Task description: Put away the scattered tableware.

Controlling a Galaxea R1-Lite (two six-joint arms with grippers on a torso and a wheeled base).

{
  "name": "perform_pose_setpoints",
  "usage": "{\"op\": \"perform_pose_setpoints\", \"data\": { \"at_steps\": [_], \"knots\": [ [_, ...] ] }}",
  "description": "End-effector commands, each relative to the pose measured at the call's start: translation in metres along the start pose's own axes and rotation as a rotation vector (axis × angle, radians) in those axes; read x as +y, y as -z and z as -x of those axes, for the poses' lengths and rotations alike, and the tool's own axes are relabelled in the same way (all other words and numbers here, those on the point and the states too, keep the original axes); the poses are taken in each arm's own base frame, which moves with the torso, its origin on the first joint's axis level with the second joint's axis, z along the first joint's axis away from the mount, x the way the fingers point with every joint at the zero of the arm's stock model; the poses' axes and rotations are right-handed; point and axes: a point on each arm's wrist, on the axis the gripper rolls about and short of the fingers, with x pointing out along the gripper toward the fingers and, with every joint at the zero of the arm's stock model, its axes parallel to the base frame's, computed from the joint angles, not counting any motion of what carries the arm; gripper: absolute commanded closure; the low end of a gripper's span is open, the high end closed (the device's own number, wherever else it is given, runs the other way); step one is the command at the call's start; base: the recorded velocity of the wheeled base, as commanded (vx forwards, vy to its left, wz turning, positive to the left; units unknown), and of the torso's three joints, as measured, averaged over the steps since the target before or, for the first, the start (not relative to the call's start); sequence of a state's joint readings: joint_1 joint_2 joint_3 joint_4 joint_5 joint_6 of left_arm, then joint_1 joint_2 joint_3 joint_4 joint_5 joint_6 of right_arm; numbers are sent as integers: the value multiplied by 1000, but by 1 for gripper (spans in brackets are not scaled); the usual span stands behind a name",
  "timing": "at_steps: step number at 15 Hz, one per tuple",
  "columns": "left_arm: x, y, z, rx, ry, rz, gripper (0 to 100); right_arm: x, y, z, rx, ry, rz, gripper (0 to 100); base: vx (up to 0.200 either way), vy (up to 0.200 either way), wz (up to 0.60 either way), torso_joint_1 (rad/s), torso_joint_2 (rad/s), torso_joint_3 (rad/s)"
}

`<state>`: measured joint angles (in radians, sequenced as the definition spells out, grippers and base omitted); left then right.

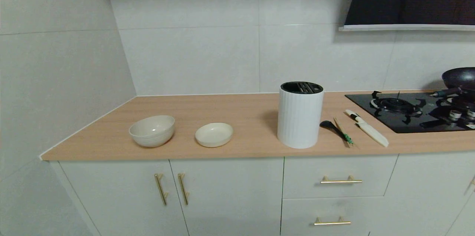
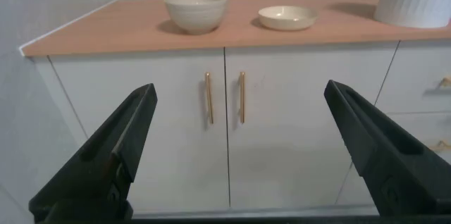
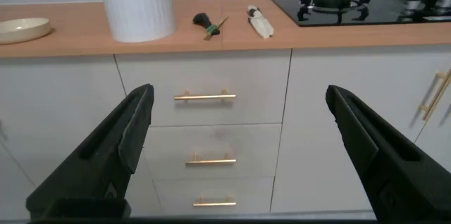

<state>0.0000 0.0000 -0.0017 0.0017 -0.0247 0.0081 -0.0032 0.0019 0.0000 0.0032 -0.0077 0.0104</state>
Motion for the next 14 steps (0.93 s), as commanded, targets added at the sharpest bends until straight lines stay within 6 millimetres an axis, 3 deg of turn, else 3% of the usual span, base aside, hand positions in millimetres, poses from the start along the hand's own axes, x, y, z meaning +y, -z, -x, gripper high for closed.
{"op": "perform_pose_setpoints", "data": {
  "at_steps": [1,14],
  "knots": [
    [0,0,0,0,1,0,0,0,0,0,-1,0,0,0,0,200,0,2,2,7],
    [0,0,0,0,1,0,0,0,0,0,-1,0,1,0,0,200,0,3,2,3]
  ]
}}
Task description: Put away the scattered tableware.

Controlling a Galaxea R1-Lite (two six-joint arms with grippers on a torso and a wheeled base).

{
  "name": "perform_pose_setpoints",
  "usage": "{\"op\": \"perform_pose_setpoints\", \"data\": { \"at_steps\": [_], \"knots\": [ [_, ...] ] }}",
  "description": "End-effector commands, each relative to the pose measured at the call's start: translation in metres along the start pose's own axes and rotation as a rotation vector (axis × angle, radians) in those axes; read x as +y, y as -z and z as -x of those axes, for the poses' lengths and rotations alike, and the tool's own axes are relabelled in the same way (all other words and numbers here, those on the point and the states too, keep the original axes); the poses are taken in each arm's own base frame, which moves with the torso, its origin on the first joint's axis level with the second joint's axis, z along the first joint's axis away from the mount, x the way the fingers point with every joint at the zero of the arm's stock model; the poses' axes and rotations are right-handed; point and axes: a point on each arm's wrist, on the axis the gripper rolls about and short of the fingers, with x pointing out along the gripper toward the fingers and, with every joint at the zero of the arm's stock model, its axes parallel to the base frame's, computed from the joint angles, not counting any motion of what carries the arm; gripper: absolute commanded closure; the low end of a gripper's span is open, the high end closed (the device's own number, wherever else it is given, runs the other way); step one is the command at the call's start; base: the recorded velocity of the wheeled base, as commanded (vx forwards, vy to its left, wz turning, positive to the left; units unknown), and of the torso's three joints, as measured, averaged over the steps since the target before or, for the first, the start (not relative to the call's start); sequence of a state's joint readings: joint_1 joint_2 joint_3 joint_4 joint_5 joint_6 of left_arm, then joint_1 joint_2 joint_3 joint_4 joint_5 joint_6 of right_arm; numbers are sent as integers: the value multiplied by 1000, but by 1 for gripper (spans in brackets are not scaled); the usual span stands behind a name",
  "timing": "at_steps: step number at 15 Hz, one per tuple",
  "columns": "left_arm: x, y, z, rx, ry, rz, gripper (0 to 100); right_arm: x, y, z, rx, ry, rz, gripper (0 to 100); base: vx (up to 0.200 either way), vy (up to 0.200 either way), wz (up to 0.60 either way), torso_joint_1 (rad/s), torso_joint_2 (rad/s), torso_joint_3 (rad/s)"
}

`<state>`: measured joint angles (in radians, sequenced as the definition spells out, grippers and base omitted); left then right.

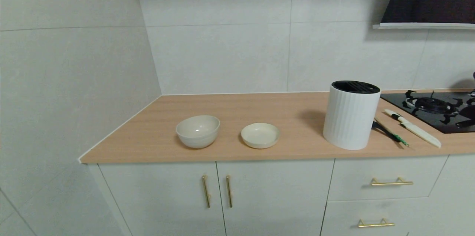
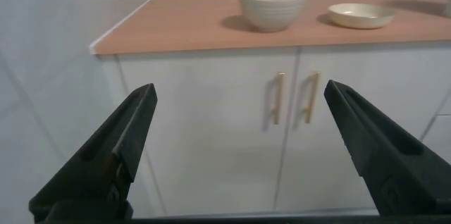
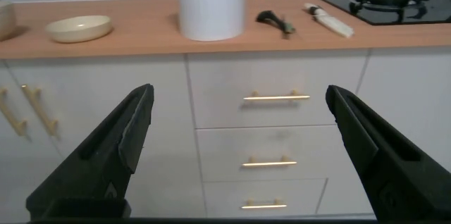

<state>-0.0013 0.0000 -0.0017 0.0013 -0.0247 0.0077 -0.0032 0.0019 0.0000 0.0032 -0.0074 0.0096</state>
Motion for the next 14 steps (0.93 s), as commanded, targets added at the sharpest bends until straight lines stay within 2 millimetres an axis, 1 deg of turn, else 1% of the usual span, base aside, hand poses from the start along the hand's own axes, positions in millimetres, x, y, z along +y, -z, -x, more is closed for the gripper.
{"op": "perform_pose_setpoints", "data": {
  "at_steps": [1,2,11,14],
  "knots": [
    [0,0,0,0,-1,0,0,0,0,0,-2,0,0,0,0,200,0,2,2,2],
    [0,0,0,0,0,0,0,0,0,0,-1,0,0,0,0,200,0,-2,7,-2],
    [0,0,0,0,0,0,0,0,0,0,-1,0,0,0,0,0,0,0,0,0],
    [0,0,0,0,0,0,0,0,0,0,-1,0,2,0,-200,0,0,10,2,-1]
  ]
}}
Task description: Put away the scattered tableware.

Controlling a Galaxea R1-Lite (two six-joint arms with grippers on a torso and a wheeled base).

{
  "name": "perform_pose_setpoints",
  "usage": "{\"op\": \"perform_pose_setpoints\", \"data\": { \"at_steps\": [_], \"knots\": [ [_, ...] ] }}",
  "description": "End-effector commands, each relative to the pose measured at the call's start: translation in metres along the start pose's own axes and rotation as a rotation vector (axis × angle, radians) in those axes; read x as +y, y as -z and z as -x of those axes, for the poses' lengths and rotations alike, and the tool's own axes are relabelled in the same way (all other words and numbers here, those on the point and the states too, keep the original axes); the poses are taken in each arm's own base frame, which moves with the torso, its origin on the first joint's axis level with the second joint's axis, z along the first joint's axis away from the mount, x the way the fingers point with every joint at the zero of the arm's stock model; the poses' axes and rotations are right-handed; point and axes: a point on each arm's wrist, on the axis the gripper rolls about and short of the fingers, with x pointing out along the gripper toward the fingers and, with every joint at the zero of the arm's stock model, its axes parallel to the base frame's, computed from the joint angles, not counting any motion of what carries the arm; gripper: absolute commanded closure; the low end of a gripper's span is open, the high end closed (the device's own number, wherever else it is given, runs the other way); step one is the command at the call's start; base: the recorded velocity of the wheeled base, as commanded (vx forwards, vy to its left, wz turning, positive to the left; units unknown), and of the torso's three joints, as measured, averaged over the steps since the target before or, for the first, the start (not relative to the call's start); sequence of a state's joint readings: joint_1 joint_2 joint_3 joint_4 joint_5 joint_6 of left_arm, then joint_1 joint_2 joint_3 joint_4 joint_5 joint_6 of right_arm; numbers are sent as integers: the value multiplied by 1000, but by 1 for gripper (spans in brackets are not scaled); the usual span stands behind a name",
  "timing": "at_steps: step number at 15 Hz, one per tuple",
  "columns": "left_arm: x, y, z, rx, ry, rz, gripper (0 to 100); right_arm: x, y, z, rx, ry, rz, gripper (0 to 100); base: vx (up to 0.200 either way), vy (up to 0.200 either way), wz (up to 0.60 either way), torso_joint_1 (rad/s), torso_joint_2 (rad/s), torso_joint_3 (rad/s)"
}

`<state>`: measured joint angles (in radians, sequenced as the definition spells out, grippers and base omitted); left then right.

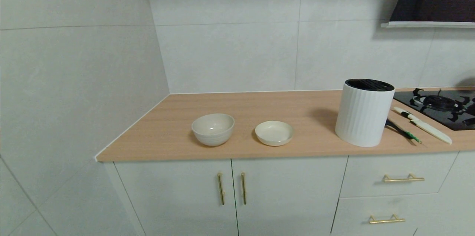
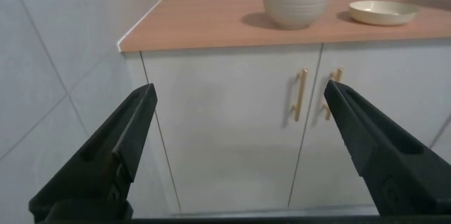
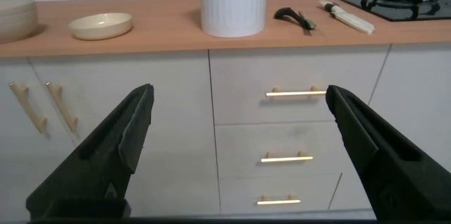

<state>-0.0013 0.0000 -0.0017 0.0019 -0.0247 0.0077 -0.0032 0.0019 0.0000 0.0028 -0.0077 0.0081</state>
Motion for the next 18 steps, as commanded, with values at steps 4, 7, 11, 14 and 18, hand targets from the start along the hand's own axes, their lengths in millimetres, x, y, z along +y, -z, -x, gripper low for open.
{"op": "perform_pose_setpoints", "data": {
  "at_steps": [4,7,11,14,18],
  "knots": [
    [0,0,0,0,0,0,0,0,0,0,1,0,0,0,-50,0,0,1,-1,2],
    [0,0,0,0,0,0,0,0,0,0,0,-2,-1,0,0,0,0,0,0,0],
    [0,0,0,0,0,0,0,0,0,0,1,-2,-1,0,0,0,0,-57,140,78],
    [0,0,0,0,0,0,0,0,0,0,0,-2,-1,0,0,0,0,-193,452,255],
    [0,0,0,0,0,0,0,0,0,0,0,-2,-1,0,0,0,0,-203,487,278]
  ]
}}
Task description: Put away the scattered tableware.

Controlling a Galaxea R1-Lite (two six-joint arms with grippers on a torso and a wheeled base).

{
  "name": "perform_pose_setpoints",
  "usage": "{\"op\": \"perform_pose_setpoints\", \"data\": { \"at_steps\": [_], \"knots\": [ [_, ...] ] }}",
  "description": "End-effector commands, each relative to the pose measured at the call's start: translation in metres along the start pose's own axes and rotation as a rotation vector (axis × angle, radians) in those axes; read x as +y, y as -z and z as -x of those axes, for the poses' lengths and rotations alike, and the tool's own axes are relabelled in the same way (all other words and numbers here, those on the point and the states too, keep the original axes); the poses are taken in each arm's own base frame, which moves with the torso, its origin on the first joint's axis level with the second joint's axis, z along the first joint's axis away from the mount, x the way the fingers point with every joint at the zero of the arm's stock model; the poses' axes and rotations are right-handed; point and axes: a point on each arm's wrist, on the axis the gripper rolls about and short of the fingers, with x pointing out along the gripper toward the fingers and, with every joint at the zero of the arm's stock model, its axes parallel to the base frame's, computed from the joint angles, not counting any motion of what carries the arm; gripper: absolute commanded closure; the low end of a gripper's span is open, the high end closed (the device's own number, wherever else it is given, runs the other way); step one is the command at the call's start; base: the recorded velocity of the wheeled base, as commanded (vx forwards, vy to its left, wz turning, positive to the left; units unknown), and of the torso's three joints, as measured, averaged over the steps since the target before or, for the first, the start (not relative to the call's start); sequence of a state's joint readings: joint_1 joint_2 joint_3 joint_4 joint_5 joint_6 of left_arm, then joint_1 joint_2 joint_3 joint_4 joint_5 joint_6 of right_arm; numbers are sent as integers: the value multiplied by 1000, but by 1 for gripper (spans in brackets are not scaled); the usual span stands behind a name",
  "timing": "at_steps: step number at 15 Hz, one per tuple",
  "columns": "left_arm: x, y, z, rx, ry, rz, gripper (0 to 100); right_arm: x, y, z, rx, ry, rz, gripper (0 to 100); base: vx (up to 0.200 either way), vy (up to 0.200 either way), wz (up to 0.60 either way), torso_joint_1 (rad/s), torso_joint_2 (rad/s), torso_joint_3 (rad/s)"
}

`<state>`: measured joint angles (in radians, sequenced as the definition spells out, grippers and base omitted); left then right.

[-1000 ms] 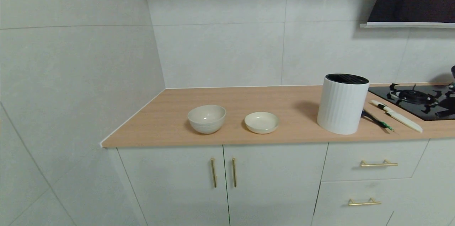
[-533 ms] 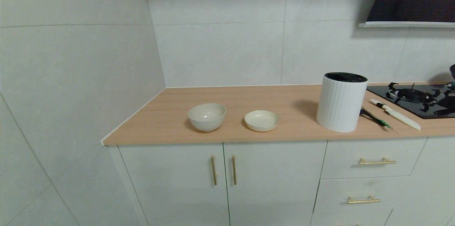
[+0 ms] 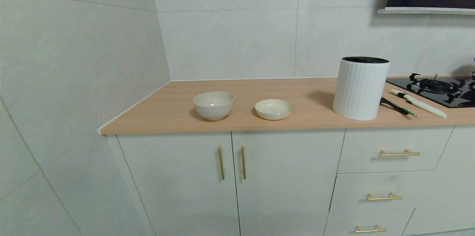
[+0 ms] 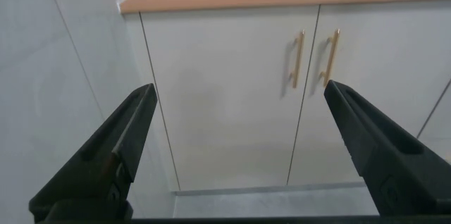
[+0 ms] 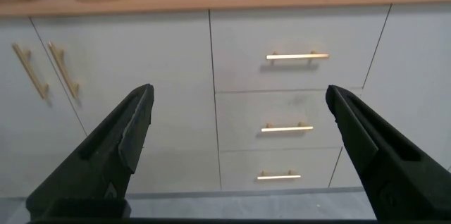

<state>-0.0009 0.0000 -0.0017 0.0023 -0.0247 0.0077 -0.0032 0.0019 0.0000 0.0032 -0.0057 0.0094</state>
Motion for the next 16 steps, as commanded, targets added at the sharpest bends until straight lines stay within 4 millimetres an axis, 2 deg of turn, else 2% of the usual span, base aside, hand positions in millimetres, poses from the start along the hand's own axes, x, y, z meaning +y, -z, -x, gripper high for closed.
{"op": "perform_pose_setpoints", "data": {
  "at_steps": [1,12,16],
  "knots": [
    [0,0,0,-1,-1,0,0,0,0,0,-1,0,0,0,0,0,0,-198,476,271],
    [0,0,0,-1,1,0,0,0,0,0,-1,0,0,0,0,0,0,-156,454,293],
    [0,0,0,-1,-1,0,0,0,0,0,-1,0,0,0,0,0,0,4,40,9]
  ]
}}
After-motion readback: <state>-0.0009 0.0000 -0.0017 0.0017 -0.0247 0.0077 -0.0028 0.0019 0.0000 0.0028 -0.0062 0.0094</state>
